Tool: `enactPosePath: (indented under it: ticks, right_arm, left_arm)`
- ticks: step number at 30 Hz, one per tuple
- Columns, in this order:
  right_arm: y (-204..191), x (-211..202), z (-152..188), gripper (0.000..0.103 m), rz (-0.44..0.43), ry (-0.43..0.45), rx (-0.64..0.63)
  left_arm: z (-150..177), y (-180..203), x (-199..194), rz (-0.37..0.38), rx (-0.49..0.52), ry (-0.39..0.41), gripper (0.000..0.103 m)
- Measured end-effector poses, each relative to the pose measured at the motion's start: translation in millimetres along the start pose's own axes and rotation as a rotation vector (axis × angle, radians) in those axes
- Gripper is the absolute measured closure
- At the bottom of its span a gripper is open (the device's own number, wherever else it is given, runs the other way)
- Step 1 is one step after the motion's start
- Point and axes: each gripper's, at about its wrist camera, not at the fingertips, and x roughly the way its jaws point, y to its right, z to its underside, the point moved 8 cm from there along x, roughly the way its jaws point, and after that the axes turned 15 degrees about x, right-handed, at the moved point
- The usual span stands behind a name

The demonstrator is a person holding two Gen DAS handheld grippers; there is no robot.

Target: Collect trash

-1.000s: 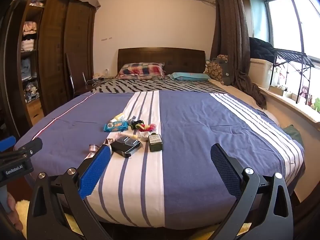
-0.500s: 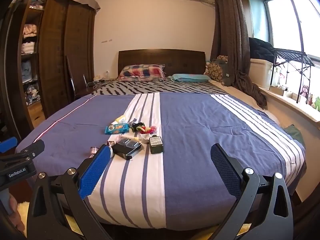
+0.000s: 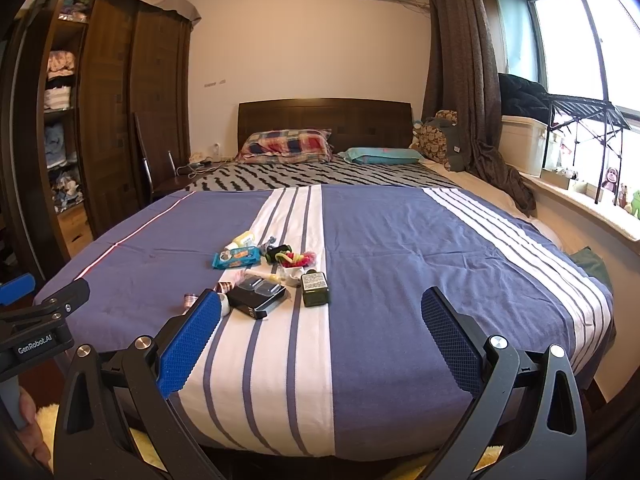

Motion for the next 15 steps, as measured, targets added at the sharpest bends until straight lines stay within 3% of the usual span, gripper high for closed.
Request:
enactPosePath:
  ticks: [15]
  right_arm:
    - [0.9,1.4,1.1,0.003,-0.001,-0.001,0.003]
  left_arm:
    - [-0.3,0.0,-1.2,-0.003,0.000,0.004,0.008]
